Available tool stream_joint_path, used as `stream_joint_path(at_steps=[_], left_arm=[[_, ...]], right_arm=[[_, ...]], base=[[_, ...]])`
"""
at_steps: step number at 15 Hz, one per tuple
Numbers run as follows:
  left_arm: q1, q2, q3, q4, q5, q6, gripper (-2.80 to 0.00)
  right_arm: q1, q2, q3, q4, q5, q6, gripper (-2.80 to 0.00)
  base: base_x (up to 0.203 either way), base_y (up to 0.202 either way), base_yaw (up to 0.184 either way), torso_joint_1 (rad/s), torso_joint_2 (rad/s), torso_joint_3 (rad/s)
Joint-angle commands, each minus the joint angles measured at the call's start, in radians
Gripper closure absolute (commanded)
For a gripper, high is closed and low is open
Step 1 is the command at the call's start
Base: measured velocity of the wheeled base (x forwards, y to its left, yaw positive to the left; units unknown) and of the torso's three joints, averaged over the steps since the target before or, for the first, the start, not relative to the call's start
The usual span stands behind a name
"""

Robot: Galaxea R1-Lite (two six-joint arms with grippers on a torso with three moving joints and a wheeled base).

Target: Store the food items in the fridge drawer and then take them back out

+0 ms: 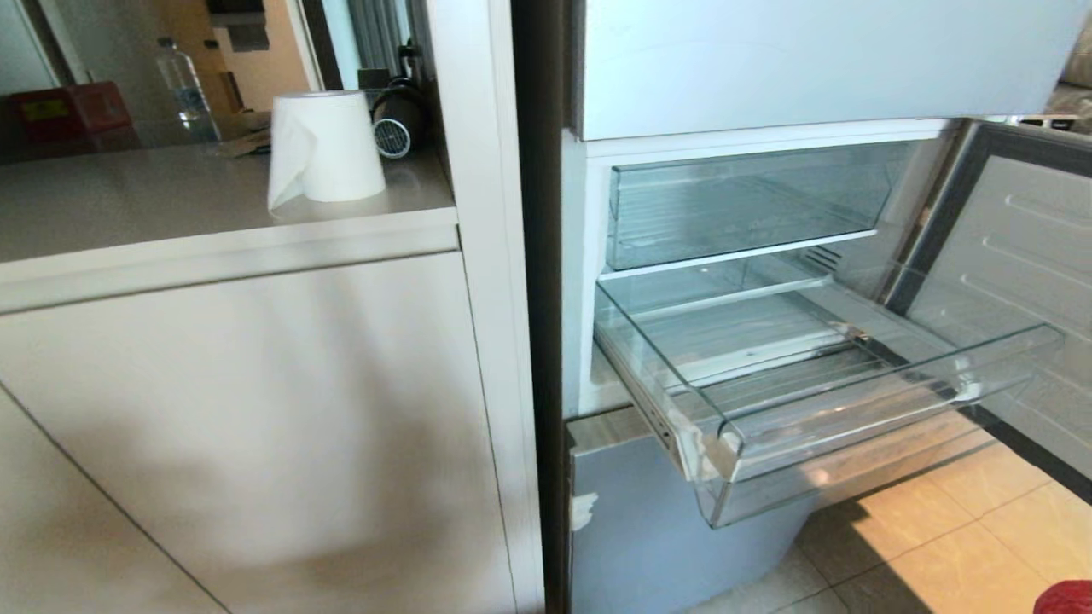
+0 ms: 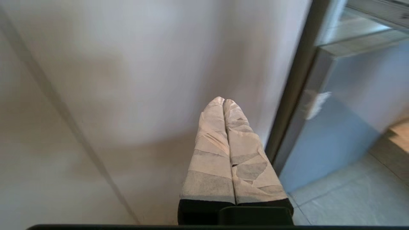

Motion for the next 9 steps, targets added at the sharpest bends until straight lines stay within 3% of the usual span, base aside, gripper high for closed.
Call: stream_joint_path(at_steps=[1,9], left_arm=[[0.000,0.000,0.000,-0.001,0.001,0.000,0.00],[0.000,0.000,-0.001,0.000,0.000,0.000,0.00]], right_arm=[[0.001,0.001,0.002,0.001,0.001,-0.001,0.00],[0.001,0.001,0.002,0.001,0.001,0.001,0.00]], base=[[0.001,0.006,-0.173,-0.001,0.00,0.002],[0.001,0.008,-0.176,0.005,0.00,0.003]])
